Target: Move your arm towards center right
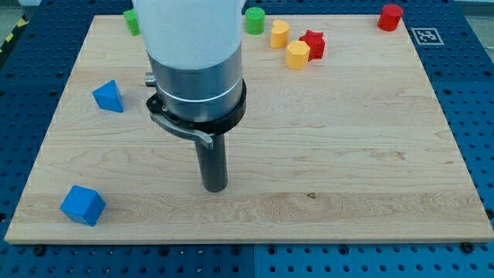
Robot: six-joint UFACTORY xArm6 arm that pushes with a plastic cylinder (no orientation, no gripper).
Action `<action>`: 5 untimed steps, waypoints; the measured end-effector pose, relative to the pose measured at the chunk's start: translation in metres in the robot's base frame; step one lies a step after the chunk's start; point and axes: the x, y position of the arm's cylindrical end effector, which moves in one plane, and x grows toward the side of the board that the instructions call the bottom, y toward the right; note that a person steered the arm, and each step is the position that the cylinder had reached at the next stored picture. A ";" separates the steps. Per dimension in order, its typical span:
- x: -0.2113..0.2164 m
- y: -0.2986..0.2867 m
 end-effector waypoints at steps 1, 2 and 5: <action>0.000 0.000; -0.020 0.000; -0.141 0.094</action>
